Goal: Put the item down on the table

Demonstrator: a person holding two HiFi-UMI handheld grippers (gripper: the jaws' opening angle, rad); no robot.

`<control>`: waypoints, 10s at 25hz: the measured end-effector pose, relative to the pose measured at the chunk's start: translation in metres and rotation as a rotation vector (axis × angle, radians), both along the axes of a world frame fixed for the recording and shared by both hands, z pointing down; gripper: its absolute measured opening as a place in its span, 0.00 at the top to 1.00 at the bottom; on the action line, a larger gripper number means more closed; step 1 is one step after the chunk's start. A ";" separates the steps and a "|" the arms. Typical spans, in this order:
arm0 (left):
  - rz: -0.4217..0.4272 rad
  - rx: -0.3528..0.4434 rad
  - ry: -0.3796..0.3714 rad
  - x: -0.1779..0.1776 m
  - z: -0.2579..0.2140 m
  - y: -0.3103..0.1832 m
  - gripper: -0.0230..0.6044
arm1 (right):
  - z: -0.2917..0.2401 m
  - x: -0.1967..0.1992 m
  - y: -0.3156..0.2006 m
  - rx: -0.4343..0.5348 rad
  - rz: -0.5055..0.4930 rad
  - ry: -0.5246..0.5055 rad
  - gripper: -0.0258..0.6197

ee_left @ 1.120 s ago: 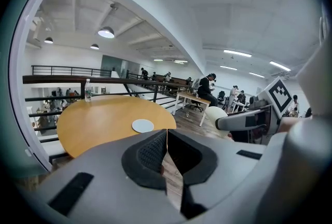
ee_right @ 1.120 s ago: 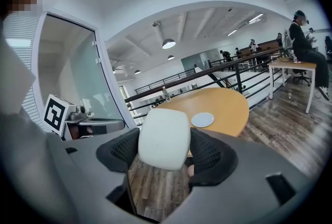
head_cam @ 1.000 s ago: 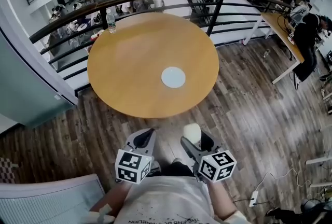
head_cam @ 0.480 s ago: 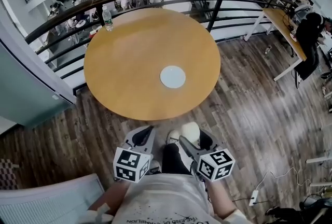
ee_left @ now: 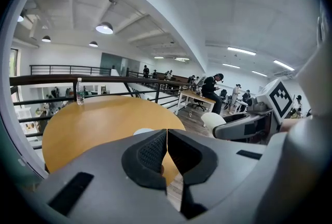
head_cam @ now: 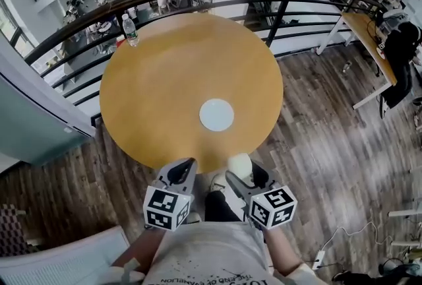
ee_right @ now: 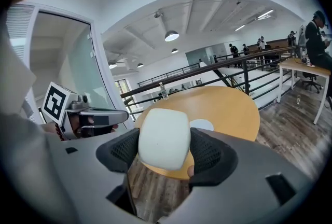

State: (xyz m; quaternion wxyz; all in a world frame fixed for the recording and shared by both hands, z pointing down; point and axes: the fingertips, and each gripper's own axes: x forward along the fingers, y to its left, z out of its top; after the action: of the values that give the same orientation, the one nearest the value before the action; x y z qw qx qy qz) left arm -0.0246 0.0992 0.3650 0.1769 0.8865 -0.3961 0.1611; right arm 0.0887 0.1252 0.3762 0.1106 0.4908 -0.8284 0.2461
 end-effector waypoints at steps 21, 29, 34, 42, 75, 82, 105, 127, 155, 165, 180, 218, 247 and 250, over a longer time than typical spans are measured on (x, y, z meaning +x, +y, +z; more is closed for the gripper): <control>-0.089 -0.032 -0.028 0.053 0.000 -0.113 0.93 | 0.005 0.063 -0.123 -0.040 -0.072 -0.019 0.48; -0.093 -0.032 -0.050 0.032 0.002 -0.136 0.93 | 0.009 0.043 -0.144 -0.067 -0.074 -0.017 0.48; -0.047 -0.023 -0.066 0.027 0.002 -0.151 0.92 | 0.009 0.031 -0.152 -0.071 -0.054 -0.009 0.48; 0.003 -0.037 -0.062 0.019 0.012 -0.169 0.92 | 0.021 0.027 -0.168 -0.094 -0.005 0.001 0.48; 0.063 -0.123 -0.064 0.016 0.077 -0.203 0.92 | 0.113 0.008 -0.214 -0.219 -0.038 0.172 0.48; 0.038 -0.132 -0.047 0.013 0.089 -0.213 0.93 | 0.131 0.009 -0.228 -0.228 -0.031 0.186 0.48; 0.009 -0.184 -0.057 -0.005 0.118 -0.221 0.92 | 0.199 -0.005 -0.250 -0.300 -0.055 0.251 0.48; 0.025 -0.209 -0.073 -0.018 0.130 -0.220 0.93 | 0.232 -0.016 -0.258 -0.336 -0.081 0.325 0.48; 0.012 -0.237 -0.073 -0.025 0.141 -0.224 0.93 | 0.242 -0.019 -0.263 -0.355 -0.092 0.414 0.48; 0.008 -0.235 -0.071 -0.026 0.141 -0.225 0.92 | 0.244 -0.019 -0.263 -0.365 -0.086 0.451 0.48; 0.002 -0.236 -0.073 -0.028 0.141 -0.225 0.92 | 0.247 -0.019 -0.262 -0.392 -0.103 0.459 0.48; 0.049 -0.111 -0.108 0.004 0.074 -0.181 0.92 | 0.114 -0.006 -0.212 -0.158 -0.112 0.361 0.88; 0.053 -0.099 -0.050 0.028 0.027 -0.161 0.93 | 0.055 0.033 -0.180 -0.120 -0.030 0.277 0.92; 0.050 -0.101 -0.052 0.027 0.028 -0.161 0.93 | 0.054 0.032 -0.180 -0.120 -0.026 0.268 0.92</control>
State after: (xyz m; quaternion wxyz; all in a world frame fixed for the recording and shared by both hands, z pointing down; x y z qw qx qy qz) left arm 0.0025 -0.0621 0.3925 0.2071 0.8814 -0.3698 0.2084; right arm 0.1211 -0.0552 0.4298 0.2526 0.5012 -0.7962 0.2259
